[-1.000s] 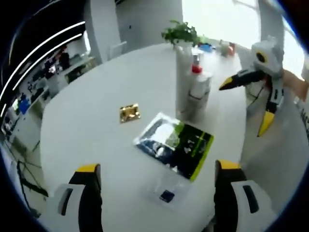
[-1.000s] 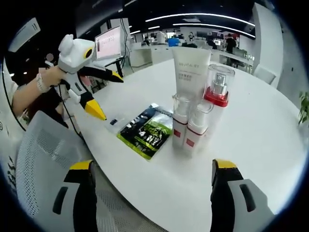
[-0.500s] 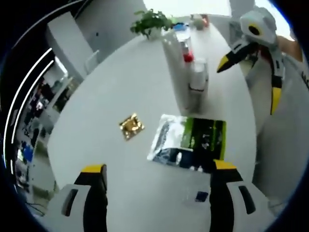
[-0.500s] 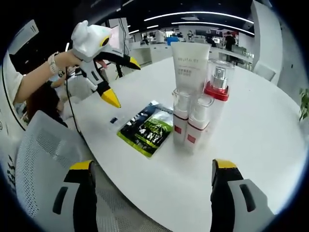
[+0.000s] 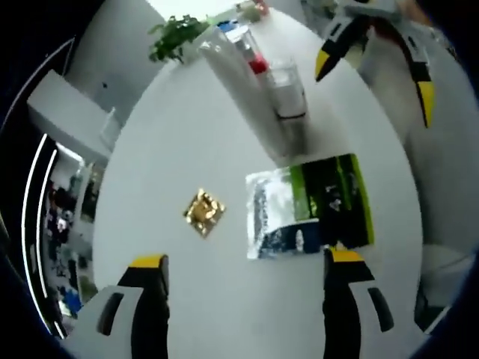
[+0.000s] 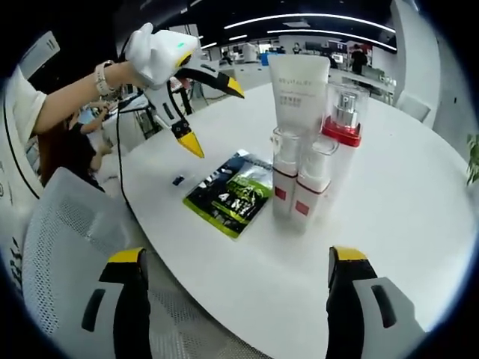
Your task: Arrange the skincare products in the storage area until every visible bottle or jar stands upright without overlapping.
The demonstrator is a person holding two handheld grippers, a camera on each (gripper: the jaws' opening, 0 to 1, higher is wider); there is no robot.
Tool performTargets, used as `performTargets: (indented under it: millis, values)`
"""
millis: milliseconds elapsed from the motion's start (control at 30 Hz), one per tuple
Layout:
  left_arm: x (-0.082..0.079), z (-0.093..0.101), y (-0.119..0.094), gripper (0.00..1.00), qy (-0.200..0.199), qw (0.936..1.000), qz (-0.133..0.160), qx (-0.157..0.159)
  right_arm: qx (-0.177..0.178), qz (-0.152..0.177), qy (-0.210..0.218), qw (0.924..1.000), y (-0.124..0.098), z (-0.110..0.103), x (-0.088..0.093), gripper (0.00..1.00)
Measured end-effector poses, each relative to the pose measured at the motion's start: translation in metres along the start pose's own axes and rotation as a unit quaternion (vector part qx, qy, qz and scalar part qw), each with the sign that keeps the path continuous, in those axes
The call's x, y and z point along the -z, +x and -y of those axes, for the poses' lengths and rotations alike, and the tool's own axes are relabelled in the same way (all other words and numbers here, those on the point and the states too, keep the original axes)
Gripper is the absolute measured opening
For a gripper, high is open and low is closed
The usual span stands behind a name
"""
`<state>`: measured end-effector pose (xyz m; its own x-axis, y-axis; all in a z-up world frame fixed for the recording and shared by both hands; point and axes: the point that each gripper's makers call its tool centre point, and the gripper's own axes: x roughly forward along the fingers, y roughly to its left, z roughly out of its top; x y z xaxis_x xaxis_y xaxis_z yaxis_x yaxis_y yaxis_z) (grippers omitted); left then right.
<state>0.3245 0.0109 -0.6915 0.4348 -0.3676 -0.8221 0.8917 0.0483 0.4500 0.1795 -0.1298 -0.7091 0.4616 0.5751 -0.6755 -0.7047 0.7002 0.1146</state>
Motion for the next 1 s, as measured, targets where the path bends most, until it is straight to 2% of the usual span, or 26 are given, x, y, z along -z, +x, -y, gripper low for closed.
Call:
performTargets:
  millis: [167, 333, 500, 667, 833, 1000]
  values:
    - [-0.001, -0.011, 0.003, 0.78, 0.041, 0.9991, -0.009, 0.001, -0.001, -0.001, 0.003, 1.0000, 0.001, -0.001, 0.001, 1.00]
    - [-0.006, -0.024, 0.009, 0.77, 0.063, 0.9980, -0.006, 0.005, -0.002, -0.002, 0.007, 1.0000, 0.003, 0.000, 0.004, 1.00]
    - [-0.009, -0.040, 0.015, 0.76, 0.115, 0.9932, -0.016, 0.004, -0.003, -0.003, 0.012, 0.9999, 0.005, 0.001, 0.006, 1.00]
    - [-0.011, -0.052, 0.021, 0.74, 0.138, 0.9901, -0.026, 0.004, -0.004, 0.001, 0.019, 0.9998, 0.006, 0.002, 0.007, 1.00]
    - [-0.021, -0.059, 0.025, 0.74, 0.152, 0.9881, -0.020, 0.011, -0.005, 0.004, 0.026, 0.9996, 0.007, 0.003, 0.008, 1.00]
    - [-0.025, -0.069, 0.039, 0.73, 0.164, 0.9860, -0.016, 0.025, -0.005, 0.005, 0.032, 0.9995, 0.007, 0.004, 0.009, 1.00]
